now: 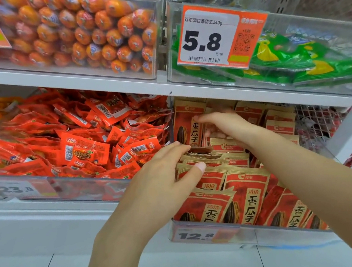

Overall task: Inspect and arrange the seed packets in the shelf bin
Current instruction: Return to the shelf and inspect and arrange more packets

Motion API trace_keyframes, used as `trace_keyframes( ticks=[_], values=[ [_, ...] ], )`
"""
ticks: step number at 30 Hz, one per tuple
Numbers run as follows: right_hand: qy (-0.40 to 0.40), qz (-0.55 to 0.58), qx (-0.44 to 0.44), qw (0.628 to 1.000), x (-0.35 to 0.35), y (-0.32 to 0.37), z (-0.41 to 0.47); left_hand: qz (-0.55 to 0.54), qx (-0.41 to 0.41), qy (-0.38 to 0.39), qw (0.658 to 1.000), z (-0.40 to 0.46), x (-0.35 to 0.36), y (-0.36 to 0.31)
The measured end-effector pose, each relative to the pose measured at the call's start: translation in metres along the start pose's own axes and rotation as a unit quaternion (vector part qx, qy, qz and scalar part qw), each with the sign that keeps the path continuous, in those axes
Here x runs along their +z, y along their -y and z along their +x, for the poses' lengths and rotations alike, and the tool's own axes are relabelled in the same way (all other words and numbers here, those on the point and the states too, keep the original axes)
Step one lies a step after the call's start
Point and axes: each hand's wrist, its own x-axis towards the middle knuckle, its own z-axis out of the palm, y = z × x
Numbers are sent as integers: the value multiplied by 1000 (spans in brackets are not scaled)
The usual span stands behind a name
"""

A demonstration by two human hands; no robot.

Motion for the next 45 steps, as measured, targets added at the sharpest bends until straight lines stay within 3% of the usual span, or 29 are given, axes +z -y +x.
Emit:
trace_keyframes(
  ticks=[3, 6, 9, 13, 20, 23, 26, 30, 35, 39, 42, 45],
  values=[
    [-1, -65, -21, 998, 2, 4, -2, -1, 2, 0, 1000, 0, 0, 1],
    [11, -87, -104, 991, -4, 8, -9, -8, 3, 2, 1000, 0, 0, 1],
    [89, -157, -168, 969, -16, 14, -26, -9, 1, 4, 1000, 1, 0, 1],
    [192, -265, -147, 933, -18, 16, -36, -1, 2, 5, 1000, 1, -1, 0],
    [45, -398, -180, 898, -1, 10, -33, 2, -3, 9, 1000, 1, -2, -2],
    [-36, -373, -221, 900, -1, 11, -48, -1, 0, 14, 1000, 1, -2, 0],
    [-117, -357, -307, 874, -10, 5, -74, -2, 2, 15, 1000, 0, -2, 0],
    [-229, -241, -423, 843, -31, -9, -111, -20, 15, -54, 998, 0, -3, 2],
    [-244, 69, -376, 891, -53, -5, -147, -156, 25, -188, 969, -2, -5, -14],
    [-210, 285, -353, 866, -60, 9, -173, -338, 103, -158, 922, -17, 1, -59],
    [-178, 400, -318, 841, -66, 13, -183, -353, 138, -102, 920, -24, 9, -78],
    [-157, 467, -245, 835, -62, 4, -179, -364, 108, -45, 924, -23, 15, -82]
  ],
)
